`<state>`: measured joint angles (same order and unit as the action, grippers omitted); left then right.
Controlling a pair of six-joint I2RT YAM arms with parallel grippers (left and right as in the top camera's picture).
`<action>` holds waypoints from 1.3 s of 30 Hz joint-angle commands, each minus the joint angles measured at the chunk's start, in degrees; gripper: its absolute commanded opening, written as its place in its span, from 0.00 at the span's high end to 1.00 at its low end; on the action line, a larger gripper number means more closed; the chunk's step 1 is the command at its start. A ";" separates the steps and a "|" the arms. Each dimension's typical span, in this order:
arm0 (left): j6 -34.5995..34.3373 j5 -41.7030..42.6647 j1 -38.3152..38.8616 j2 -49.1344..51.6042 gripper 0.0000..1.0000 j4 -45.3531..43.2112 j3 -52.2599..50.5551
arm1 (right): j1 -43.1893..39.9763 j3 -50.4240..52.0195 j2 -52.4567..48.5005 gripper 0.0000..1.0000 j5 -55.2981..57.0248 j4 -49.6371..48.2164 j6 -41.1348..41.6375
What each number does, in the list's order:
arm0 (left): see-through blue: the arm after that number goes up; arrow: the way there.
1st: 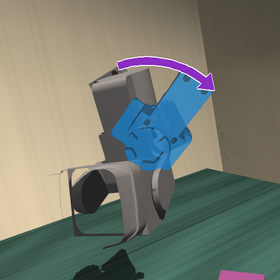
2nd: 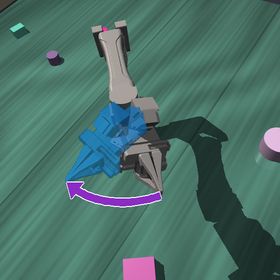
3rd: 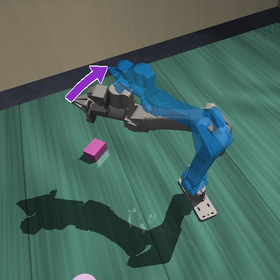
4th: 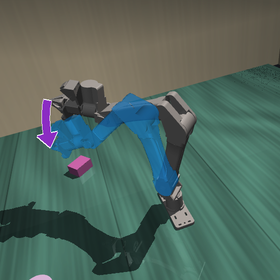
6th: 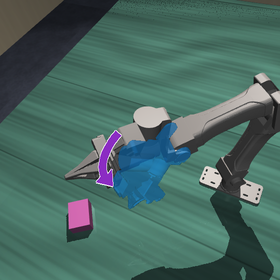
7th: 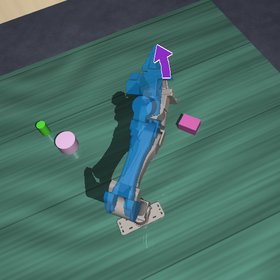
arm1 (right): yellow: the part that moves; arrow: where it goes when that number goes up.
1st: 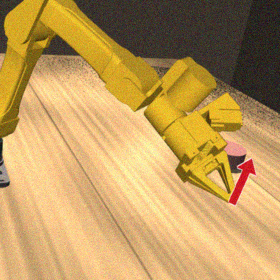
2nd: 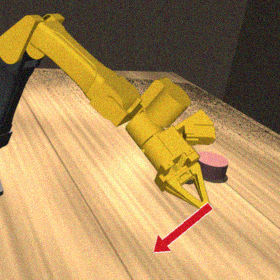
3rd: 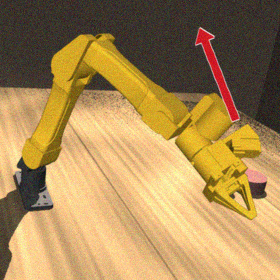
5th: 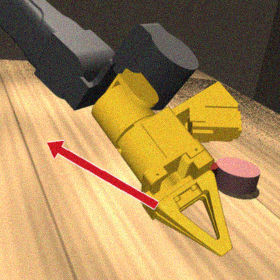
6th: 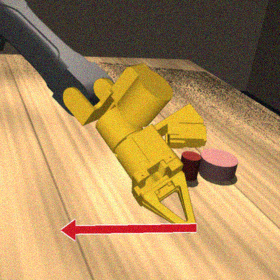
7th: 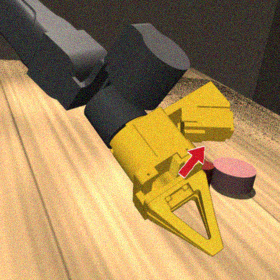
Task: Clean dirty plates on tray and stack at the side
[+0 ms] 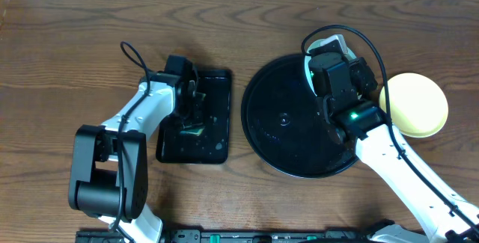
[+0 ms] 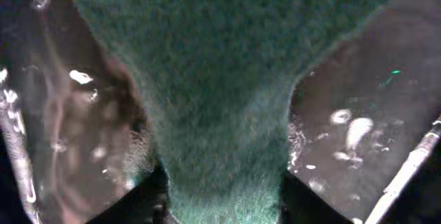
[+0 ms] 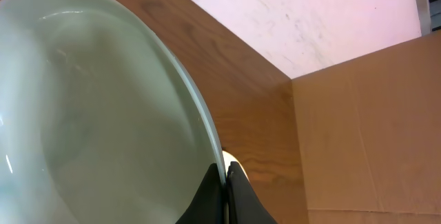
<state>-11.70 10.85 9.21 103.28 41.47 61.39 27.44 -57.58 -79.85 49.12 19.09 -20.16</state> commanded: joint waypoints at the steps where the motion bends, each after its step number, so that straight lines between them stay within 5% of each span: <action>1: -0.17 -2.56 -0.15 0.46 0.71 -0.20 -1.70 | 0.37 -1.03 0.57 0.99 1.44 0.00 -0.02; 5: -0.17 -2.56 -0.15 0.46 0.92 -0.26 -1.70 | 0.37 -1.03 0.57 0.99 1.44 0.07 -0.02; 14: -0.15 -2.56 -0.15 -0.42 0.92 2.60 1.18 | 0.35 -1.03 0.57 0.99 1.44 0.92 -0.04; 16: -0.13 -2.56 -0.15 -1.31 0.59 3.65 2.62 | 0.35 -1.03 0.57 0.99 1.46 1.05 -0.04; 19: -0.11 -2.58 -0.15 -3.04 0.35 3.43 3.72 | 0.35 -1.03 0.57 0.99 1.46 1.05 -0.02; 39: -0.13 -5.53 -0.13 3.23 0.30 -14.62 2.47 | 0.35 -1.03 0.57 0.99 1.46 1.27 -0.02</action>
<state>-11.97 6.66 9.10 103.33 27.11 63.81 27.44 -57.58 -79.85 49.15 20.34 -20.16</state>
